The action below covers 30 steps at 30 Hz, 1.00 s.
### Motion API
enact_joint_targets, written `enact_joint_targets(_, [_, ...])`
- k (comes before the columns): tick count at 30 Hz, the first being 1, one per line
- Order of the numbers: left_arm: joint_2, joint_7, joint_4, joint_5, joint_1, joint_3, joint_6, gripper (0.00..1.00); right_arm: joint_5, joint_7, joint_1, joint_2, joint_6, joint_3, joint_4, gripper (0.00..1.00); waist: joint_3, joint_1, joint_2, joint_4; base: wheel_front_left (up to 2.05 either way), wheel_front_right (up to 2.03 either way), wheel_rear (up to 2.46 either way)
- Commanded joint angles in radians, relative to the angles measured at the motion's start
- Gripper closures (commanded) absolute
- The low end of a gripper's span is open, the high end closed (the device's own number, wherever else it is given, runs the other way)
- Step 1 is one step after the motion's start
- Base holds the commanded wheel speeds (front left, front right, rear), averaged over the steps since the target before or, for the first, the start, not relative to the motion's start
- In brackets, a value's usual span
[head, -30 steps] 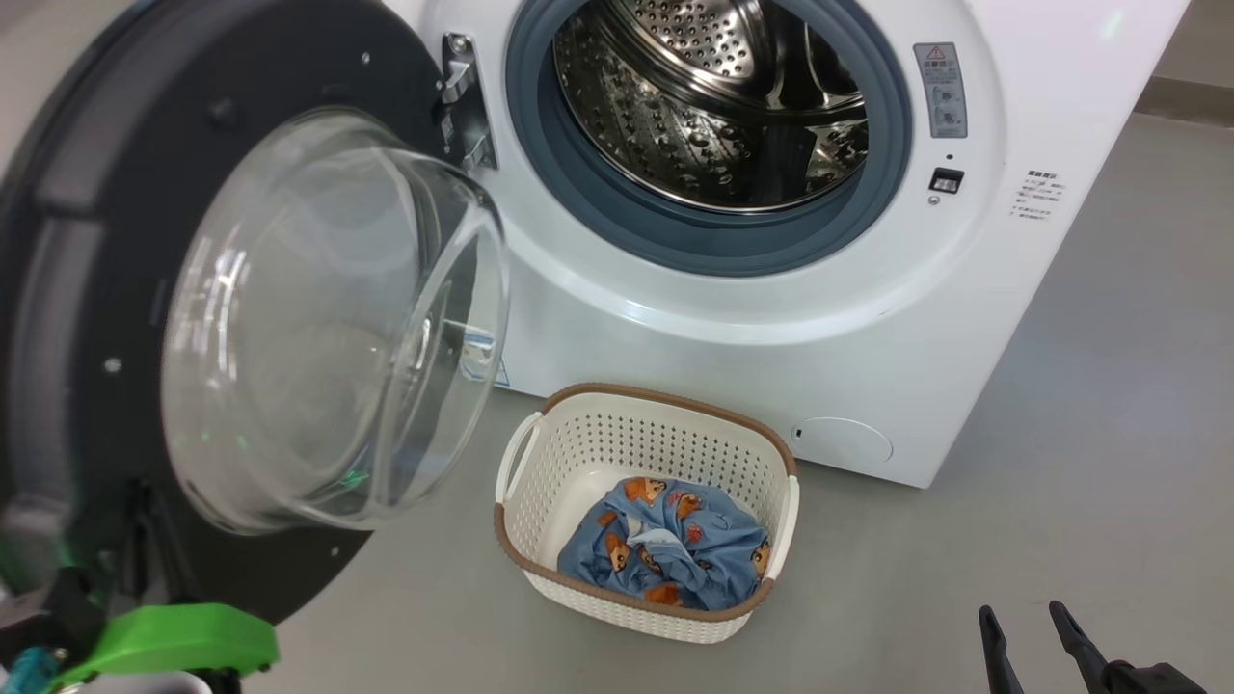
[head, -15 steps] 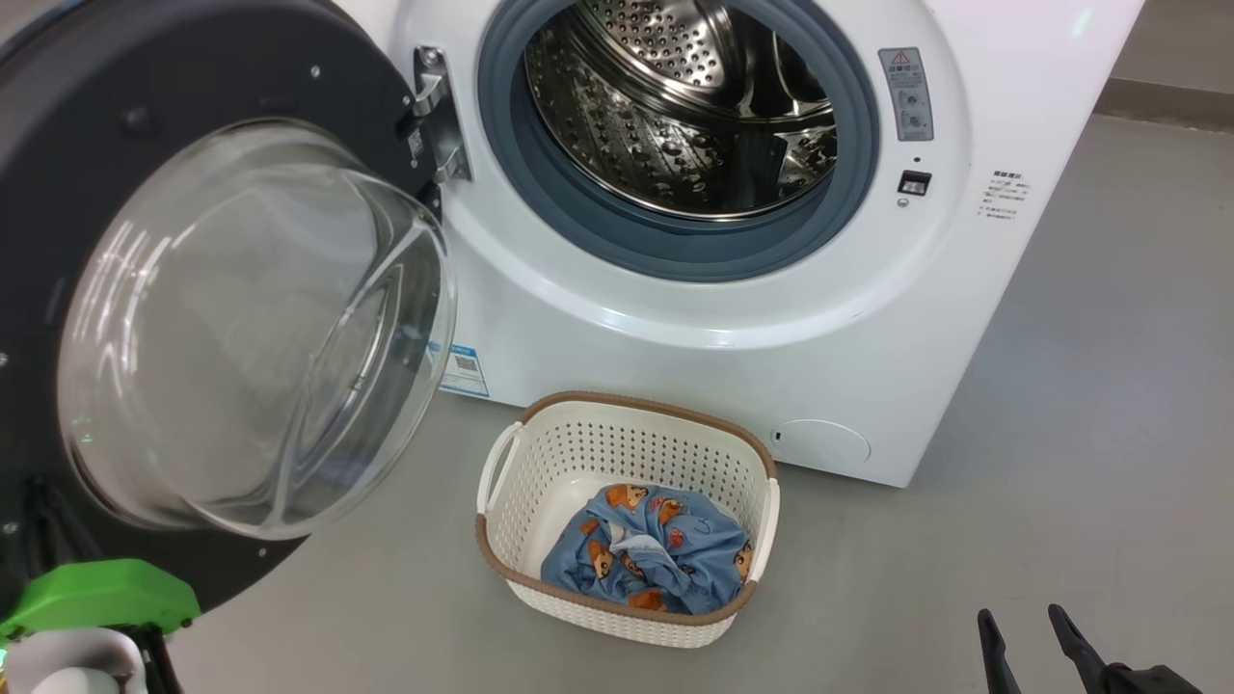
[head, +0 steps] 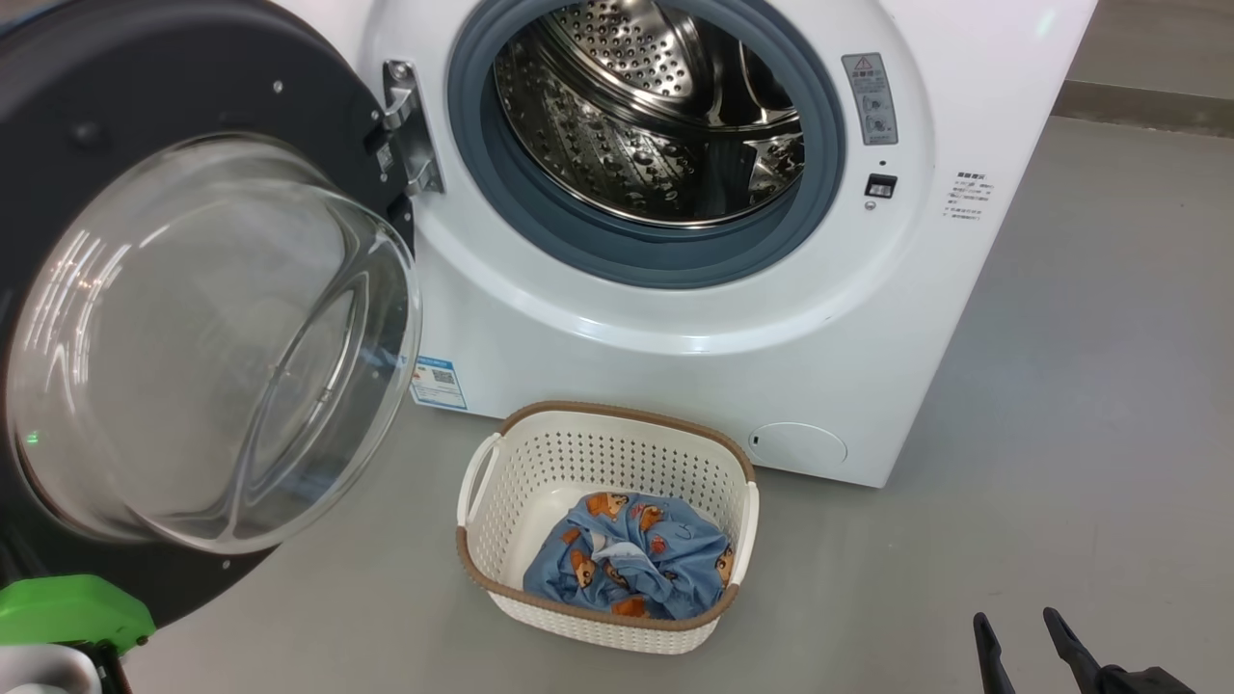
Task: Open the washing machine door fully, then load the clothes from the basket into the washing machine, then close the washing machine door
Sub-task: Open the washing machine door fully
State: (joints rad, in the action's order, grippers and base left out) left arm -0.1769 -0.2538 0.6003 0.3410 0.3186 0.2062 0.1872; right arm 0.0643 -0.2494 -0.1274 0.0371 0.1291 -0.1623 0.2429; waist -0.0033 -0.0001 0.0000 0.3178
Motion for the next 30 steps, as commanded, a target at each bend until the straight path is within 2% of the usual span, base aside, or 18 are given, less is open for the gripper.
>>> enact_joint_targets(1, [-0.038, -0.008, -0.021, -0.008, 0.04, 0.049, -0.008, 1.0, 0.007, -0.012, 0.003, 0.013, 0.002, 0.029, -0.019, 0.0, -0.001, 0.0001, 0.0, -0.002, 0.0, 0.0, 0.0])
enact_joint_targets(7, [0.024, -0.008, -0.088, -0.014, 0.006, 0.098, -0.003, 0.99, 0.014, -0.012, 0.002, 0.013, 0.002, 0.026, -0.027, 0.0, -0.007, 0.0001, 0.0, -0.01, 0.0, 0.0, 0.0])
enact_joint_targets(8, [0.037, -0.008, -0.11, -0.015, -0.004, 0.103, -0.002, 0.9, 0.016, -0.012, 0.001, 0.013, 0.002, 0.027, -0.027, 0.0, -0.008, 0.0001, 0.0, -0.011, 0.0, 0.0, 0.0])
enact_joint_targets(10, [0.058, -0.008, -0.155, -0.013, -0.026, 0.109, -0.008, 0.8, 0.017, -0.012, 0.0, 0.013, 0.002, 0.029, -0.027, 0.0, -0.011, 0.0001, 0.0, -0.013, 0.0, 0.0, 0.0])
enact_joint_targets(12, [0.072, -0.008, -0.202, -0.018, -0.047, 0.104, -0.017, 0.56, 0.019, -0.012, -0.001, 0.013, 0.002, 0.03, -0.027, 0.0, -0.013, 0.0001, 0.0, -0.015, 0.0, 0.0, 0.0])
enact_joint_targets(13, [0.078, -0.008, -0.229, -0.02, -0.057, 0.102, -0.017, 0.51, 0.02, -0.012, 0.0, 0.013, 0.002, 0.031, -0.027, 0.0, -0.014, 0.0001, 0.0, -0.016, 0.0, 0.0, 0.0])
enact_joint_targets(15, [0.087, -0.008, -0.287, -0.025, -0.078, 0.099, -0.018, 0.21, 0.019, -0.012, 0.001, 0.013, 0.002, 0.035, -0.026, 0.0, -0.016, 0.0001, 0.0, -0.021, 0.0, 0.0, 0.0])
enact_joint_targets(16, [0.091, -0.008, -0.318, -0.027, -0.09, 0.098, -0.016, 0.03, 0.019, -0.012, 0.003, 0.013, 0.002, 0.037, -0.027, 0.0, -0.017, 0.0001, 0.0, -0.025, 0.0, 0.0, 0.0])
enact_joint_targets(17, [0.094, -0.008, -0.348, -0.028, -0.102, 0.096, -0.016, 0.0, 0.019, -0.012, 0.005, 0.013, 0.002, 0.039, -0.027, 0.0, -0.018, 0.0001, 0.0, -0.03, 0.0, 0.0, 0.0])
enact_joint_targets(23, [0.11, 0.0, -0.502, -0.016, -0.162, 0.048, -0.036, 0.0, 0.018, -0.012, 0.013, 0.013, 0.002, 0.045, -0.032, 0.0, -0.016, 0.0001, 0.0, -0.065, 0.0, 0.0, 0.0])
enact_joint_targets(30, [0.121, 0.017, -0.579, 0.01, -0.22, -0.07, -0.093, 0.0, 0.02, -0.012, 0.023, 0.013, 0.002, 0.049, -0.035, 0.0, -0.008, 0.0001, 0.0, -0.128, 0.0, 0.0, 0.0])
